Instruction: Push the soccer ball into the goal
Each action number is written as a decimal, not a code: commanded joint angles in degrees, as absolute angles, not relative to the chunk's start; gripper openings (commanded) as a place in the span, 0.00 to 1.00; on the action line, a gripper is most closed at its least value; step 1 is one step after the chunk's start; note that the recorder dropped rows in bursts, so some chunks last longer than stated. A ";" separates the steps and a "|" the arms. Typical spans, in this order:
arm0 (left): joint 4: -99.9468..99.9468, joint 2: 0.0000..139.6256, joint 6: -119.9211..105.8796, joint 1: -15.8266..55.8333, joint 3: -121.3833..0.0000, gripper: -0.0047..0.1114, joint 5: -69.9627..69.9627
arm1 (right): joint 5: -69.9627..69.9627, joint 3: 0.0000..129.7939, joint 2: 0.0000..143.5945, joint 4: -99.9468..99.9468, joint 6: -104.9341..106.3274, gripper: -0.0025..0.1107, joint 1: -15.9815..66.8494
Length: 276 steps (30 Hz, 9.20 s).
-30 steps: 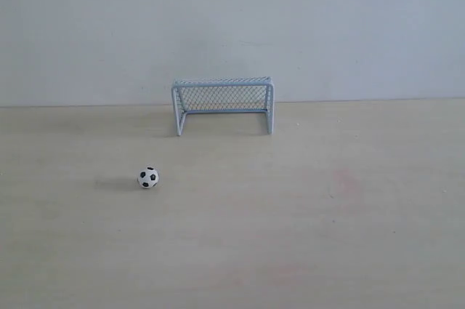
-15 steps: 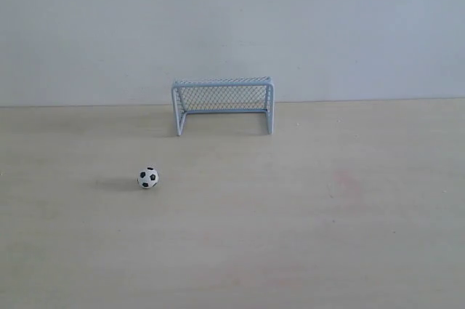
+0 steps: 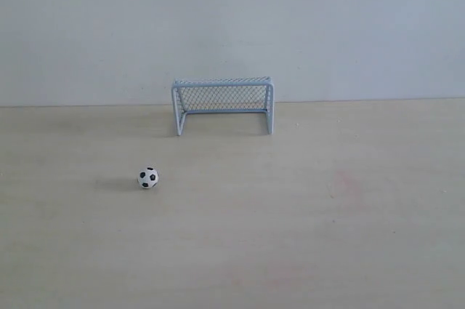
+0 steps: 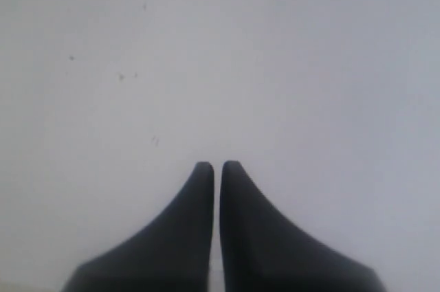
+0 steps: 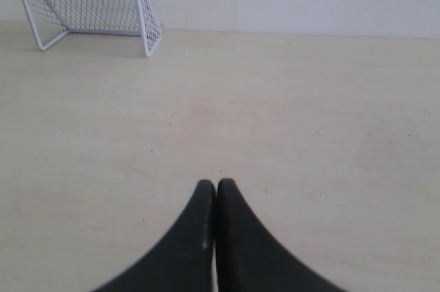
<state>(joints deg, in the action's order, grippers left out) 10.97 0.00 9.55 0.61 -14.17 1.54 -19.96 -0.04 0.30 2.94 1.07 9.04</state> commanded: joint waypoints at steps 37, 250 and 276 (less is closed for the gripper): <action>-99.95 64.72 102.41 -0.07 -56.04 0.08 33.67 | -19.61 0.00 0.00 2.84 1.16 0.02 8.65; 29.96 90.26 -67.95 6.31 -83.14 0.08 -50.47 | -19.57 0.00 0.00 2.84 1.16 0.02 8.65; 63.77 51.06 -72.72 6.31 -55.63 0.08 -59.88 | -20.02 0.00 0.00 2.84 1.16 0.02 8.65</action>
<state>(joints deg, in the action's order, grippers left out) 61.12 53.75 -72.67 6.43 -56.03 -59.56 -20.23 -0.04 0.30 2.94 1.07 9.04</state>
